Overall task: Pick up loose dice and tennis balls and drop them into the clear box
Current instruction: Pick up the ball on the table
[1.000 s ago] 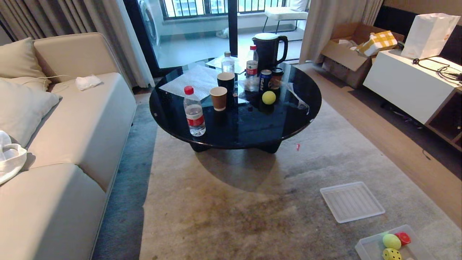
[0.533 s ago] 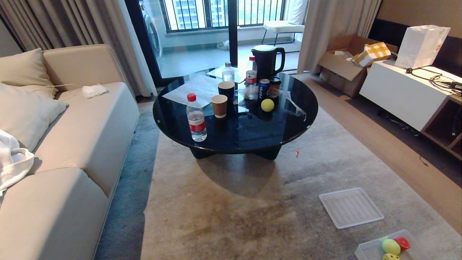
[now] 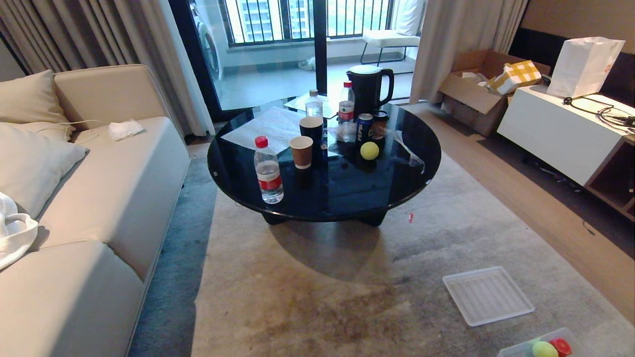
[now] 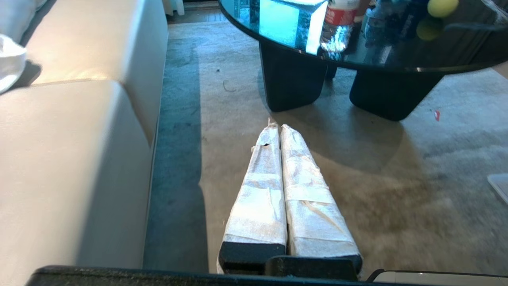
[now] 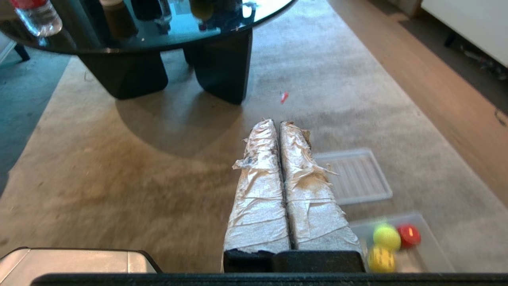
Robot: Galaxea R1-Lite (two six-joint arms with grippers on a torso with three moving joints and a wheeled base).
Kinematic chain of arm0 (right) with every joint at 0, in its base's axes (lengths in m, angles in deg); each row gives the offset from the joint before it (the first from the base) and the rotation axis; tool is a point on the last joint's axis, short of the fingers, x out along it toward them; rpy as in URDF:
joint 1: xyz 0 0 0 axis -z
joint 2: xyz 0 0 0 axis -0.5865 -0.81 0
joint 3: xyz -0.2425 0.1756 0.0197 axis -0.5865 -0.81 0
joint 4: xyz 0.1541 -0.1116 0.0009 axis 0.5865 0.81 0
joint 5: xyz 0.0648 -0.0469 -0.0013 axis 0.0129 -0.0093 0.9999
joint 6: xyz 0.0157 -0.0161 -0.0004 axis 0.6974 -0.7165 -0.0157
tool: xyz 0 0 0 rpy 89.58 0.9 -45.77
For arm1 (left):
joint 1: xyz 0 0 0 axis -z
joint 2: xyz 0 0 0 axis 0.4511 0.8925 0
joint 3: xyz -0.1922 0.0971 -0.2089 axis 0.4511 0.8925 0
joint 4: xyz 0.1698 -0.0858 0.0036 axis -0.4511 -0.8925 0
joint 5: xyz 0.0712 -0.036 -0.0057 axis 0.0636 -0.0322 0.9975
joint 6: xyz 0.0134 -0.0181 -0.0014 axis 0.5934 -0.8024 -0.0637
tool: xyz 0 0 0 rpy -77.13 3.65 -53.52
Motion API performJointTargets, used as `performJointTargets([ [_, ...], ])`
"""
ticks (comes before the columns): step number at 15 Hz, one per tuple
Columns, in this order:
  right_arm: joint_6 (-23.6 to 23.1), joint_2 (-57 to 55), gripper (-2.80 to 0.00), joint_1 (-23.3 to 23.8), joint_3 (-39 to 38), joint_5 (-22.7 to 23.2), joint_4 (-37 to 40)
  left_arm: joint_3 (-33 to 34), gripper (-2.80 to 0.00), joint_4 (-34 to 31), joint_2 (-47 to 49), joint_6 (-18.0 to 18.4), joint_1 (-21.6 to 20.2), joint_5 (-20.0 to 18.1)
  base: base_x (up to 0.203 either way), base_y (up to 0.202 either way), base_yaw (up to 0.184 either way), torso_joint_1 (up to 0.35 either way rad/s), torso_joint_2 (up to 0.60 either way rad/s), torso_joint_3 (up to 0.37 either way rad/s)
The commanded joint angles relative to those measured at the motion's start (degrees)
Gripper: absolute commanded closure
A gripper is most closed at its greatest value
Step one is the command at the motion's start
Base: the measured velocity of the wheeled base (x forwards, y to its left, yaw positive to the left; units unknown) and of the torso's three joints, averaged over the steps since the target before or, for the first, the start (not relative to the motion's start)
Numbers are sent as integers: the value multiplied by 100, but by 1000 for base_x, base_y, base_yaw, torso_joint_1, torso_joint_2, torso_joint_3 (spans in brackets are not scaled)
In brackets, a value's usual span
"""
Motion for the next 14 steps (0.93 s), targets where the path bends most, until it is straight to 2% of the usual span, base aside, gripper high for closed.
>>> performJointTargets([
  [1,-5,-7,0,-2,-9,11,-2,1,0,0,-2,-2,-2,0,186,0,-3,2,5,0],
  [14,-5,-7,0,-2,-9,2,-2,1,0,0,6,-2,-2,0,185,0,0,3,2,3],
])
